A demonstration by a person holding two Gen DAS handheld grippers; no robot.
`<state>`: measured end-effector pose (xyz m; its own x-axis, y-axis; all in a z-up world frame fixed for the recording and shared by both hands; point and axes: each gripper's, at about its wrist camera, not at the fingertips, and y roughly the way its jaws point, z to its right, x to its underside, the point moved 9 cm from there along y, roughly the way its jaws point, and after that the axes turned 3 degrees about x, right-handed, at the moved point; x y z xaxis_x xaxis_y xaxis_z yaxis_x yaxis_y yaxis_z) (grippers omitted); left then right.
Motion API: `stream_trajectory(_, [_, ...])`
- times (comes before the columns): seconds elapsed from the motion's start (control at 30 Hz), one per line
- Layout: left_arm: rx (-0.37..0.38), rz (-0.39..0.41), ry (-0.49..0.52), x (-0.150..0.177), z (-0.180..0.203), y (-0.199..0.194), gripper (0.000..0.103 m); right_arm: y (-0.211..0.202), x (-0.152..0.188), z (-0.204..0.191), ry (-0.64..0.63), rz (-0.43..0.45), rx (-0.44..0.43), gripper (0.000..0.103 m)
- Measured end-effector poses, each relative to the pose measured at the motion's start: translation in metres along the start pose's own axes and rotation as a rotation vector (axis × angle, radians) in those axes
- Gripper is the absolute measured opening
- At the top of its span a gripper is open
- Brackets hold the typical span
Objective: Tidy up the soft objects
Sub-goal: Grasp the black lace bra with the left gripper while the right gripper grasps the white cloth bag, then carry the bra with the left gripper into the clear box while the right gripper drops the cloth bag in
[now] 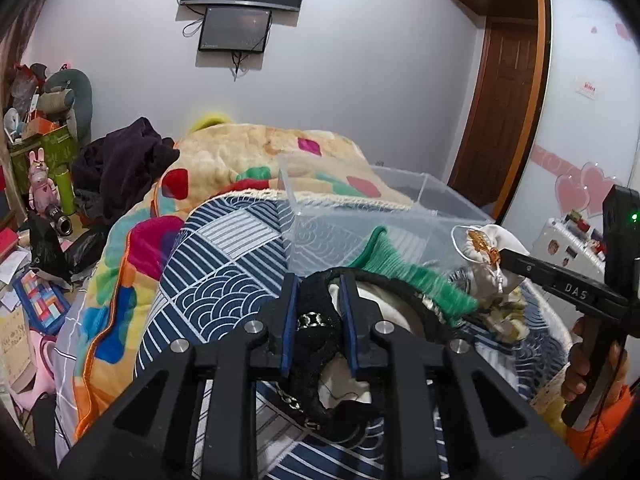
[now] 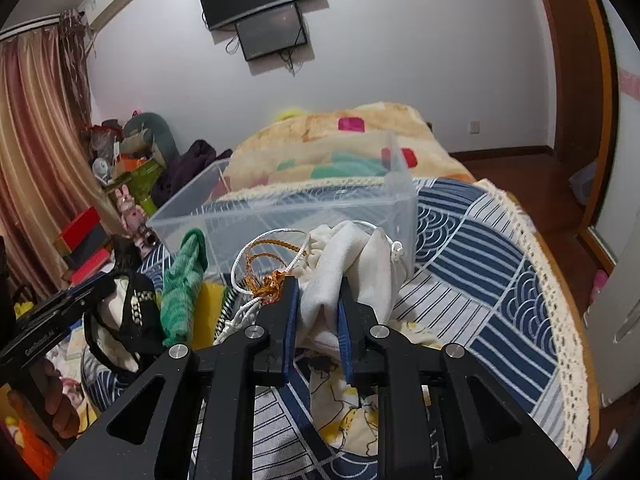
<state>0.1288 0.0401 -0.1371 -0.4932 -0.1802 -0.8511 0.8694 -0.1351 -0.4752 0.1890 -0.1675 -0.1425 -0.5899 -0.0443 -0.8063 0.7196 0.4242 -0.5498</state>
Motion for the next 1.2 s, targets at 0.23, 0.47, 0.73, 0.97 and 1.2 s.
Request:
stream_trajectory(0.23, [0.0, 0.056, 0.022, -0.017, 0.011, -0.018, 0.017, -0.023, -0.022, -0.011, -0.038, 0.082, 0.016, 0.016])
stream_trajectory(0.47, [-0.003, 0.118, -0.007, -0.041, 0.01, -0.036, 0.017, -0.039, -0.037, -0.016, -0.064, 0.154, 0.025, 0.016])
stream_trajectory(0.73, [0.008, 0.157, 0.002, -0.073, 0.009, -0.041, 0.016, -0.041, -0.045, -0.012, -0.056, 0.185, 0.031, 0.016])
stream_trajectory(0.97, [0.031, 0.202, 0.023, -0.114, 0.023, -0.034, 0.016, -0.039, -0.06, -0.021, -0.078, 0.209, 0.03, 0.016])
stream_trajectory(1.2, [0.039, 0.221, 0.047, -0.148, 0.035, -0.016, 0.016, -0.025, -0.075, -0.026, -0.103, 0.215, 0.032, 0.016])
